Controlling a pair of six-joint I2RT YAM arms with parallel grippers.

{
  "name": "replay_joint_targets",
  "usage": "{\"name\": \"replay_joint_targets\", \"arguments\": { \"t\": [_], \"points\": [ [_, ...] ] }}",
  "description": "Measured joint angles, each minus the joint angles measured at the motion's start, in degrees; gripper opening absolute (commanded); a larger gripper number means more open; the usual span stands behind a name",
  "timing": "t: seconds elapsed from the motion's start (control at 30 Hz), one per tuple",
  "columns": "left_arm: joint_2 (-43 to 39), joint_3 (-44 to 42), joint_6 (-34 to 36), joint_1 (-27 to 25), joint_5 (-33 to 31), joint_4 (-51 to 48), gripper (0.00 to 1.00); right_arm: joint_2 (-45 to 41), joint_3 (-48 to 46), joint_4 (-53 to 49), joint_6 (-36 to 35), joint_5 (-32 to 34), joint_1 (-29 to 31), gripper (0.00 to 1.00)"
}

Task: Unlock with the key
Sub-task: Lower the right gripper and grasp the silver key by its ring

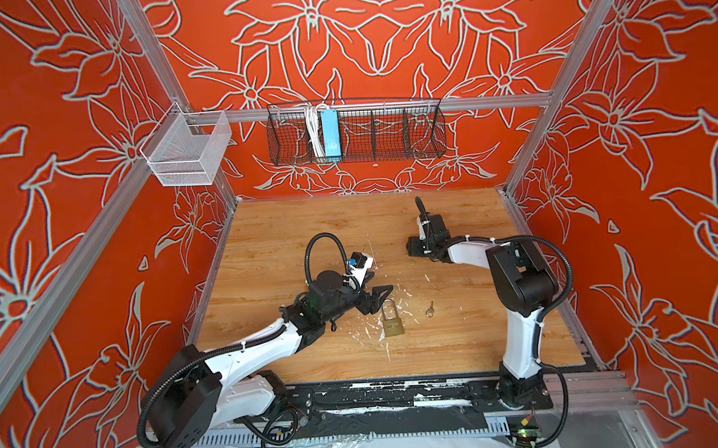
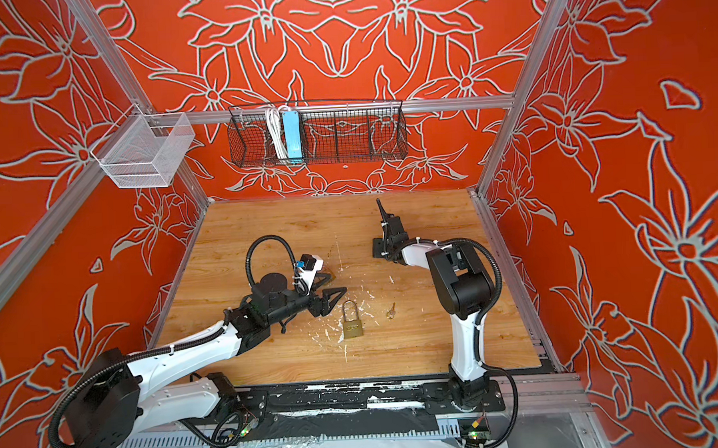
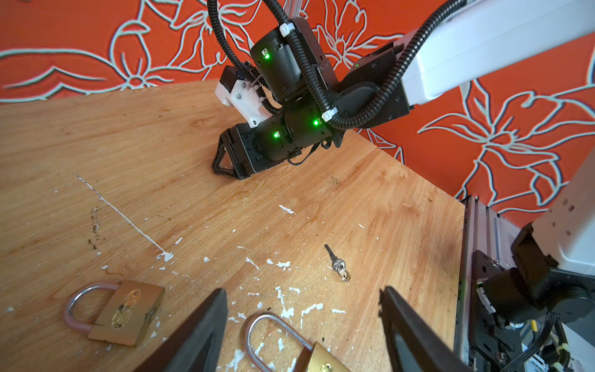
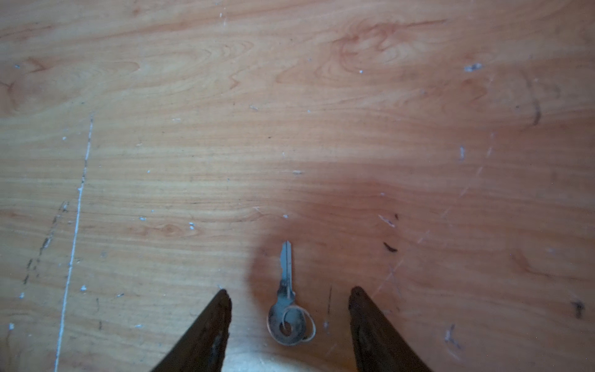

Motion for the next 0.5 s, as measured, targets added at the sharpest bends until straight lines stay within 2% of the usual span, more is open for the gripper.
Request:
{"name": "replay_joint_targets", "arguments": {
  "t": [0.3, 0.43, 0.5],
  "points": [
    [0.2, 0.0, 0.0, 0.0, 0.0, 0.0, 0.76, 0.6, 1.2, -1.5, 0.2, -3.4, 0.0, 0.44],
    [0.5, 0.0, 0.0, 0.0, 0.0, 0.0, 0.76, 1.4, 2.6, -2.7, -0.7, -3.9, 0.0, 0.31],
    [0.8, 0.0, 0.0, 0.0, 0.0, 0.0, 0.76, 1.4, 2.7, -3.4, -0.8, -3.9, 0.0, 0.28]
  ]
}}
